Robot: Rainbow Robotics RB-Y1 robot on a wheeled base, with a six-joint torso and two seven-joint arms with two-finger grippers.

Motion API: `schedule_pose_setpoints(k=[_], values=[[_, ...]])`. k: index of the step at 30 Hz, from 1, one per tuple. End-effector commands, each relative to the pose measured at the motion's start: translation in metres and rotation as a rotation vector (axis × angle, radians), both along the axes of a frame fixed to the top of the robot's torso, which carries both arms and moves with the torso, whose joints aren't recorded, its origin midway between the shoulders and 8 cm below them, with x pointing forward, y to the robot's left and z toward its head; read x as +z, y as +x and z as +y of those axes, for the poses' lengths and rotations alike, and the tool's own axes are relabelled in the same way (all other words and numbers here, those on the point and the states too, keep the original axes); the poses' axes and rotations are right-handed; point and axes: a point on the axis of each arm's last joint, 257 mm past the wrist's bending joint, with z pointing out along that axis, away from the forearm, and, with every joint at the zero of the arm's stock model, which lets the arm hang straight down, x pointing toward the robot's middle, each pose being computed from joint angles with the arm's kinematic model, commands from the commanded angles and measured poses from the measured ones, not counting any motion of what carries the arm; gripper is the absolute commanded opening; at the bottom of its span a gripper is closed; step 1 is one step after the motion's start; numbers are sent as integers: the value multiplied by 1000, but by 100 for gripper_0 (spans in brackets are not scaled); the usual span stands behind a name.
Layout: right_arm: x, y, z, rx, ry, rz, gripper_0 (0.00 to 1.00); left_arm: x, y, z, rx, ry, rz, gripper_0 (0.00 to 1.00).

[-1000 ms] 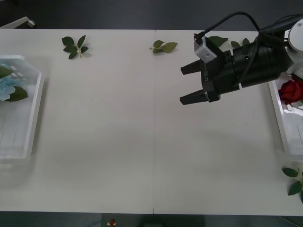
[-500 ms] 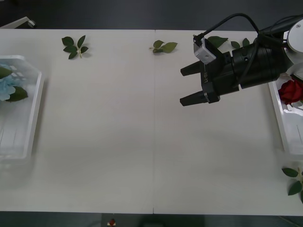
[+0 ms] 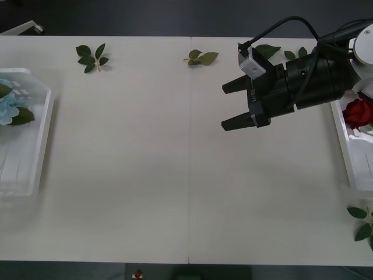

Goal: Put the red flowers into the right box and the blue flowers into the left box

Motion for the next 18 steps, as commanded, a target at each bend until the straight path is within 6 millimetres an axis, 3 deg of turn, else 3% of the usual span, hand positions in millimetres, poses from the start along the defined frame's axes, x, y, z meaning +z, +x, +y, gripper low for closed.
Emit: schedule_pose_setpoints(k=[1,2,9,18], values=[[10,5,-7,-5,-14,-33,100,44,0,-35,-186,33,-53,95],[10,5,-7,-5,-14,-33,100,49,1,-44,-207,14,-59,95],[10,5,-7,-5,-14,-33,100,74,9,-158,-470,-233,-118,95],[10,5,-7,-5,-14,-33,100,83,15,-274,-737,-237,-209,95]])
